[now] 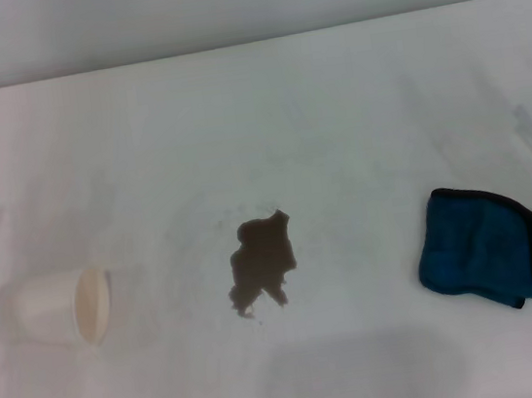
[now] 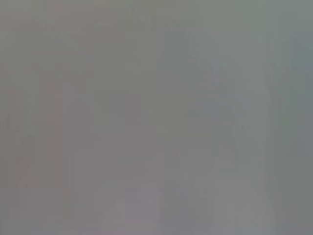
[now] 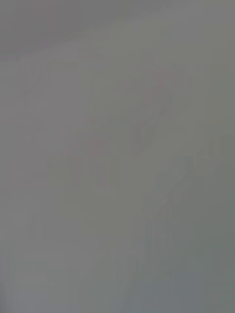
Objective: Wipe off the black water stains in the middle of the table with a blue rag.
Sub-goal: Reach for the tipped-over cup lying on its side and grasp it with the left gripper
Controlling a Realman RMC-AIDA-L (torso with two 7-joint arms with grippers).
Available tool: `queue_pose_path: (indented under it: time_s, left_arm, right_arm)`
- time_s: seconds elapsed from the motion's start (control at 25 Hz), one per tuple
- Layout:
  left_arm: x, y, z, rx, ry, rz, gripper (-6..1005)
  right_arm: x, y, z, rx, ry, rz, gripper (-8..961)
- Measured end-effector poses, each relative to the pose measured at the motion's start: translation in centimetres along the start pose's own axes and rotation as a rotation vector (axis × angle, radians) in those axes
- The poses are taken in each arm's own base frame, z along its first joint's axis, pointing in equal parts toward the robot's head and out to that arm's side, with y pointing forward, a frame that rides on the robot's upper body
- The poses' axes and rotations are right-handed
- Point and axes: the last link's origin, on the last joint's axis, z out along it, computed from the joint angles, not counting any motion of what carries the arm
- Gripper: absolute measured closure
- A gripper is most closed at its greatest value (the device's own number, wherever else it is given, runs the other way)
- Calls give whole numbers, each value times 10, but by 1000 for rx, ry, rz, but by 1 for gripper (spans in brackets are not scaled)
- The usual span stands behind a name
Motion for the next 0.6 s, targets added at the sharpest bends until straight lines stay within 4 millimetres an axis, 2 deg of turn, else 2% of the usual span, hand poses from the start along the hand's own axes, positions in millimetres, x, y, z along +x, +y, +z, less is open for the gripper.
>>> queue_pose_path:
  time_s: [0.6]
  left_arm:
    - [0, 0, -4, 5, 6, 3, 112]
  right_arm:
    - [0, -2, 1, 6, 2, -1, 114]
